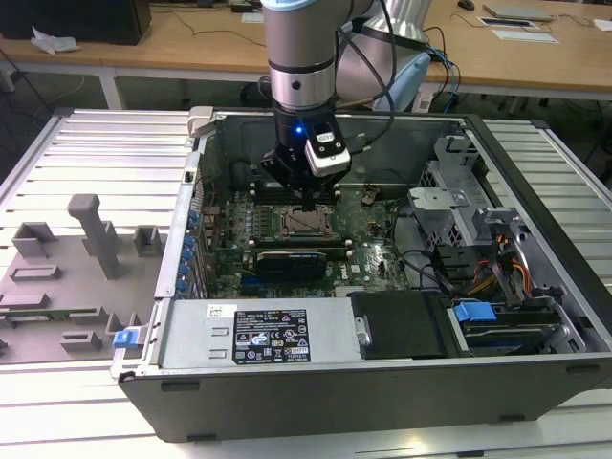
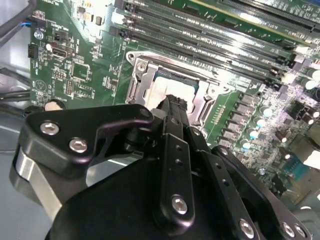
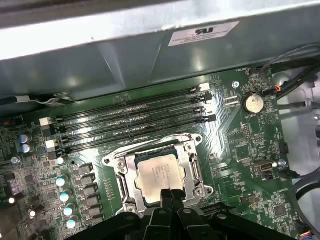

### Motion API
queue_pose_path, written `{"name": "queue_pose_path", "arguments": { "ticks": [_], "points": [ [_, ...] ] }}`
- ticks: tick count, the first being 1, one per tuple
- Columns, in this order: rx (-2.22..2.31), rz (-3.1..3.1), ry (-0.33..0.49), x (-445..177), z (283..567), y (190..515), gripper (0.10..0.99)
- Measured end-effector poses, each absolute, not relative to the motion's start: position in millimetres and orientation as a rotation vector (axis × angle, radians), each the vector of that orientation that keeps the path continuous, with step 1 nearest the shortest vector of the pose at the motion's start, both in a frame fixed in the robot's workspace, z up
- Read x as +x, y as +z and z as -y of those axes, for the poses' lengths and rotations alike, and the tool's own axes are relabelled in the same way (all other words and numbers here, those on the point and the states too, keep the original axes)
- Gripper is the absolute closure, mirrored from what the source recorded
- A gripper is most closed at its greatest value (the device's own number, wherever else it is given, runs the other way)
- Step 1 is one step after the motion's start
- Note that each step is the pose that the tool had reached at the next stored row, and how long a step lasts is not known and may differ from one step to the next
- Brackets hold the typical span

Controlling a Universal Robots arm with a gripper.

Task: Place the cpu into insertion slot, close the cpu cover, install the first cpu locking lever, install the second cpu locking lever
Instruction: 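Install the first cpu locking lever, then install the second cpu locking lever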

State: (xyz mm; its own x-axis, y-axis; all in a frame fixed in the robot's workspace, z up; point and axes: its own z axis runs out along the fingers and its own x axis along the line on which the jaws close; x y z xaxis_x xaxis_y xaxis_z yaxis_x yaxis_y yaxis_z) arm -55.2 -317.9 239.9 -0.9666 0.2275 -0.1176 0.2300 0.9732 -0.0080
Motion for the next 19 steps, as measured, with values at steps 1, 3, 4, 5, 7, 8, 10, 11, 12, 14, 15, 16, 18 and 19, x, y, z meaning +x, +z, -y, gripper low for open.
{"name": "queue_pose_path", "arguments": {
  "ticks": [1, 3, 4, 5, 7, 8, 10, 11, 12, 14, 15, 16, 18, 19],
  "points": [
    [0.350, -3.005, -0.033, -55.2, 317.9, 240.0, 0.980],
    [0.350, -3.005, -0.033, -55.2, 317.9, 240.2, 0.980],
    [0.350, -3.005, -0.033, -55.2, 317.9, 240.2, 0.980],
    [0.350, -3.005, -0.033, -55.2, 317.9, 240.2, 0.980],
    [0.350, -3.005, -0.033, -55.2, 317.9, 240.2, 0.980],
    [0.350, -3.005, -0.033, -55.2, 317.9, 240.2, 0.980],
    [0.350, -3.005, -0.033, -55.2, 317.9, 240.3, 0.980],
    [0.350, -3.005, -0.033, -55.2, 317.9, 240.3, 0.980],
    [0.350, -3.005, -0.033, -55.2, 317.9, 240.4, 0.980],
    [0.350, -3.005, -0.034, -55.3, 318.0, 241.1, 0.980],
    [0.349, -3.005, -0.035, -55.2, 317.9, 243.6, 0.980],
    [0.349, -3.005, -0.035, -55.2, 317.9, 246.2, 0.980],
    [0.350, -3.005, -0.036, -55.2, 323.3, 248.7, 0.980],
    [0.349, -3.005, -0.037, -55.3, 327.5, 249.1, 0.980]
  ]
}}
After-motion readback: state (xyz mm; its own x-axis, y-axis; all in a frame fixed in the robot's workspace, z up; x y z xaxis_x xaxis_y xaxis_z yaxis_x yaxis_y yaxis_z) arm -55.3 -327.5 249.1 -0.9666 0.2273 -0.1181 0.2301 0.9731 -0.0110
